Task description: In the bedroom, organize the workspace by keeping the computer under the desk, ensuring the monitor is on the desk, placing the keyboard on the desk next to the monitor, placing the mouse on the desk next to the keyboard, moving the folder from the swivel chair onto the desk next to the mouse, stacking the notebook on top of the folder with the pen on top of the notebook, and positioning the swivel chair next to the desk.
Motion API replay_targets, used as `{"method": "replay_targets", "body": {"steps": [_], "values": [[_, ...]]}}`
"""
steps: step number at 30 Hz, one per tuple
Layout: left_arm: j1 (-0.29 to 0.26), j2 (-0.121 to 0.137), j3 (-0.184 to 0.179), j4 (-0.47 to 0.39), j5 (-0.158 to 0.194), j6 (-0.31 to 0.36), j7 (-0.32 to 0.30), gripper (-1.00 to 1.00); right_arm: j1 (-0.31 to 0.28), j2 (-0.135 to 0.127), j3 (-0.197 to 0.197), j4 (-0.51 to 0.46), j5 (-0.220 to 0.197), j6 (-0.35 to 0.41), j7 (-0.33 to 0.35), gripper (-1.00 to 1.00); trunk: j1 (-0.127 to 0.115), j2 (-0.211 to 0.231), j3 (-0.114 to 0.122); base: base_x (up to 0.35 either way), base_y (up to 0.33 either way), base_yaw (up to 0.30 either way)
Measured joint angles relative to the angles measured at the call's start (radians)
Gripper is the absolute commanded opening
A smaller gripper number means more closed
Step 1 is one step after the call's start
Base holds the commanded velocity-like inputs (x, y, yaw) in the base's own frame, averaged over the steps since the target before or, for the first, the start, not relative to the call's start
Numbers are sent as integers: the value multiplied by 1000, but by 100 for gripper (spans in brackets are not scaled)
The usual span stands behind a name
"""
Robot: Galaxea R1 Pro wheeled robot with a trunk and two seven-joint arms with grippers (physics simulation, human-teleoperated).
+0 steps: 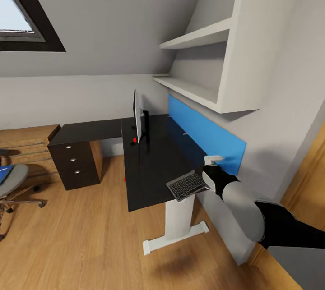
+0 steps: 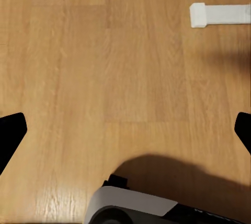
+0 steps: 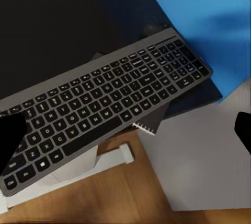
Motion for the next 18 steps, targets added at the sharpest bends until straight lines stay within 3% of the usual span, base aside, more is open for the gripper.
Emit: {"method": "replay_targets", "body": {"steps": [10,18], "values": [[0,0,-1,0,-2,-1,-1,100,12,-3,0,4,3,1,1,100,0,0,-9,4,0,198],[0,0,-1,0,-1,-1,0,100,15,-3,1,6,3,4,3,100,-1,0,-13,267,0,35]]}}
